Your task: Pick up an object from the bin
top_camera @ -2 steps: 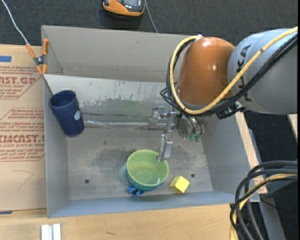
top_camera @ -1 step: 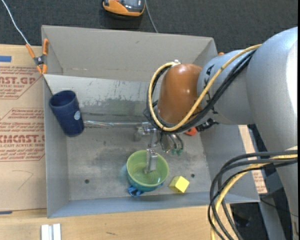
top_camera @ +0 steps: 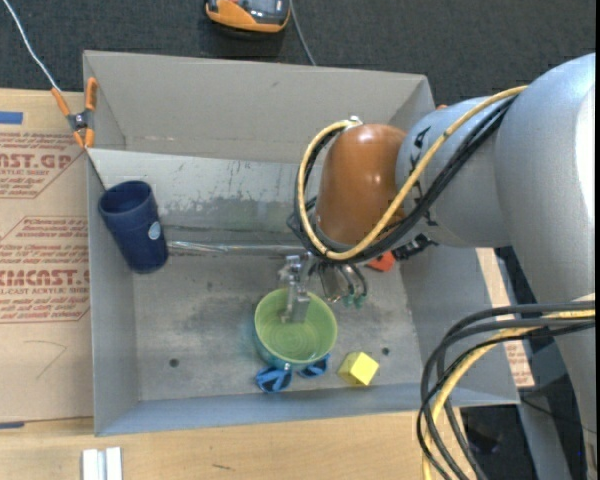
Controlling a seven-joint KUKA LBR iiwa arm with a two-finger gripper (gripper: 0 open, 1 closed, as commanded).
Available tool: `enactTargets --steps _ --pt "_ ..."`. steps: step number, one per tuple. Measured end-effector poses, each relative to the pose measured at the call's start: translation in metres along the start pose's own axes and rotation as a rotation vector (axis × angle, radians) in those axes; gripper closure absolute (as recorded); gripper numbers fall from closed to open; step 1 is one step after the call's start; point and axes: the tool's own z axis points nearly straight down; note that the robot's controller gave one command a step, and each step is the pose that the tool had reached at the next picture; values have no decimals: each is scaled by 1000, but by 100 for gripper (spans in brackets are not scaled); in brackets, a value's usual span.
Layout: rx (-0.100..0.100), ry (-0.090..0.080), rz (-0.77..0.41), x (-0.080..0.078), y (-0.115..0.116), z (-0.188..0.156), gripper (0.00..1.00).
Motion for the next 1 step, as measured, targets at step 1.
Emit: enactTargets --steps 1 --pt "1 -12 -39 21 -4 -253 100"
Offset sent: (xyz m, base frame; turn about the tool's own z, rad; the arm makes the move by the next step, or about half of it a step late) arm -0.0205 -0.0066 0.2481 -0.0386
